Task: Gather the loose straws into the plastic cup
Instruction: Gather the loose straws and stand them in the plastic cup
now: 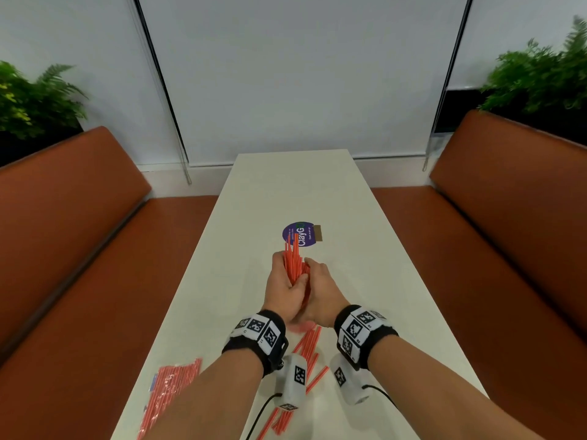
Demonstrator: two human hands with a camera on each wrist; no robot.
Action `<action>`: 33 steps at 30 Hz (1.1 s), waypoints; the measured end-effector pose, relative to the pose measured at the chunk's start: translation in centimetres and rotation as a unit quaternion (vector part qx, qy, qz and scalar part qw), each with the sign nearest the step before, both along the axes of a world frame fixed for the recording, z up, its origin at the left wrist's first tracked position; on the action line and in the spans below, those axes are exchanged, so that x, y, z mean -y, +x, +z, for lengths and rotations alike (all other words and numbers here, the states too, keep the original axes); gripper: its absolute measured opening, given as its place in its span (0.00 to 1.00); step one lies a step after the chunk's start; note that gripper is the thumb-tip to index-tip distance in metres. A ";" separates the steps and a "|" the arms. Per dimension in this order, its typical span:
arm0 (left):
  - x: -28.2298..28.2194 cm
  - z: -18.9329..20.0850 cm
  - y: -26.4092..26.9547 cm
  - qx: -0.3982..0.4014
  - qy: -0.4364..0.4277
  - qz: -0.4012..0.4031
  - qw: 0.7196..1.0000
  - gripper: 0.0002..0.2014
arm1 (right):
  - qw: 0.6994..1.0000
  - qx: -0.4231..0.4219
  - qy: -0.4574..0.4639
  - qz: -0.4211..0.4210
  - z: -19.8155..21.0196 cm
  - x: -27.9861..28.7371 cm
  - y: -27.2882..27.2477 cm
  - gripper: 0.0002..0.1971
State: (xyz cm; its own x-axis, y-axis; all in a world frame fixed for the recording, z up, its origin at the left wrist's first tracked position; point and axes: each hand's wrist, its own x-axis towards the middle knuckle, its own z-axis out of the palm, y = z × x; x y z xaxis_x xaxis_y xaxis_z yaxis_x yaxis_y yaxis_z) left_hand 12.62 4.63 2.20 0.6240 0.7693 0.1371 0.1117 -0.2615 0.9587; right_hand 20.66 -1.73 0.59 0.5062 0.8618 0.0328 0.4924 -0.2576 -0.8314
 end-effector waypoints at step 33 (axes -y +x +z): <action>-2.6 -1.0 0.4 -0.067 0.185 0.041 0.980 0.18 | 0.999 0.017 -0.045 0.006 0.5 0.8 0.6 0.64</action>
State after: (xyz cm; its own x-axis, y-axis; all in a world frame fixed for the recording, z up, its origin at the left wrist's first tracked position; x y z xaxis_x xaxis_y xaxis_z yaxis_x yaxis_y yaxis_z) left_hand 12.99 7.22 1.25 0.5936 0.7303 0.3380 0.2649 -0.5739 0.7749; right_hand 21.21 -2.50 1.07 0.4965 0.8676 -0.0276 0.5236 -0.3247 -0.7876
